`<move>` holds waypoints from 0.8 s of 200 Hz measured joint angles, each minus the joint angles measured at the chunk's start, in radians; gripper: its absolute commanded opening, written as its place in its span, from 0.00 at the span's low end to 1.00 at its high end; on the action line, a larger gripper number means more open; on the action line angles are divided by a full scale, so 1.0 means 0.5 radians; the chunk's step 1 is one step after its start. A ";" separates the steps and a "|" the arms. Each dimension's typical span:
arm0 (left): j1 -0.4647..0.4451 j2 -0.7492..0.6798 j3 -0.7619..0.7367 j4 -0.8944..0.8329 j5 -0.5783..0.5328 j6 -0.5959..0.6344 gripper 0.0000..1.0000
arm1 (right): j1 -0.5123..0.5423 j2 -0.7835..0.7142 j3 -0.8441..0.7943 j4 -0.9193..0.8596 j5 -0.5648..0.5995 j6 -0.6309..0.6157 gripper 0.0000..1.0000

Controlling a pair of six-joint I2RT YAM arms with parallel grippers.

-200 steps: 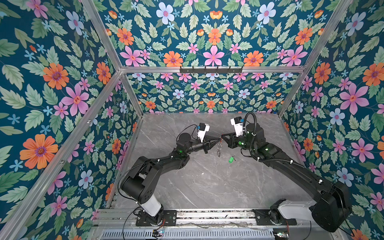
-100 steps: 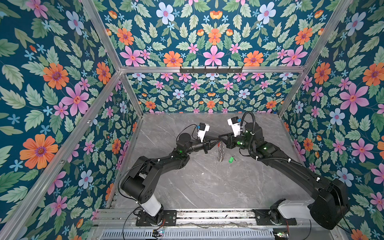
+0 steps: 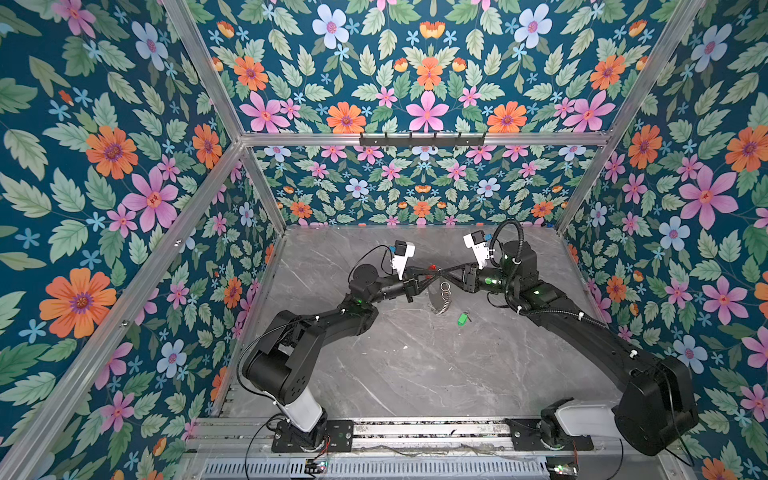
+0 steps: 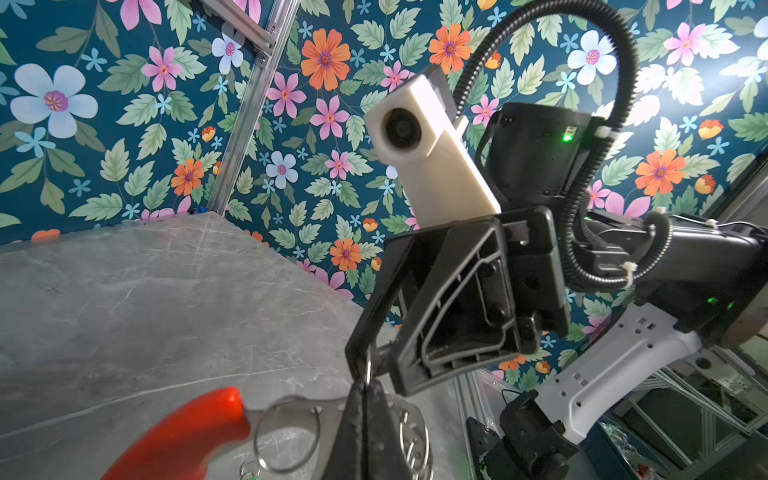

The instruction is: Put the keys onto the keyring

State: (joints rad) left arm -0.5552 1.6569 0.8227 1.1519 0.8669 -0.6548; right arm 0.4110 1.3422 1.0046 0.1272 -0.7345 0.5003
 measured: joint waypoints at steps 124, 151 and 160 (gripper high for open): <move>0.036 -0.002 0.007 0.130 0.057 -0.110 0.00 | -0.045 0.130 -0.018 0.468 -0.300 0.349 0.28; 0.040 -0.002 0.002 0.118 0.057 -0.142 0.00 | -0.045 0.125 -0.024 0.486 -0.308 0.351 0.32; 0.043 -0.002 0.000 0.118 0.059 -0.143 0.00 | -0.052 0.125 -0.025 0.493 -0.310 0.352 0.32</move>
State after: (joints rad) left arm -0.5339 1.6562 0.8227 1.2110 0.8963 -0.7261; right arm 0.3851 1.4048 0.9920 0.3737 -0.8894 0.6765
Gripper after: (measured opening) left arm 0.050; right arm 0.314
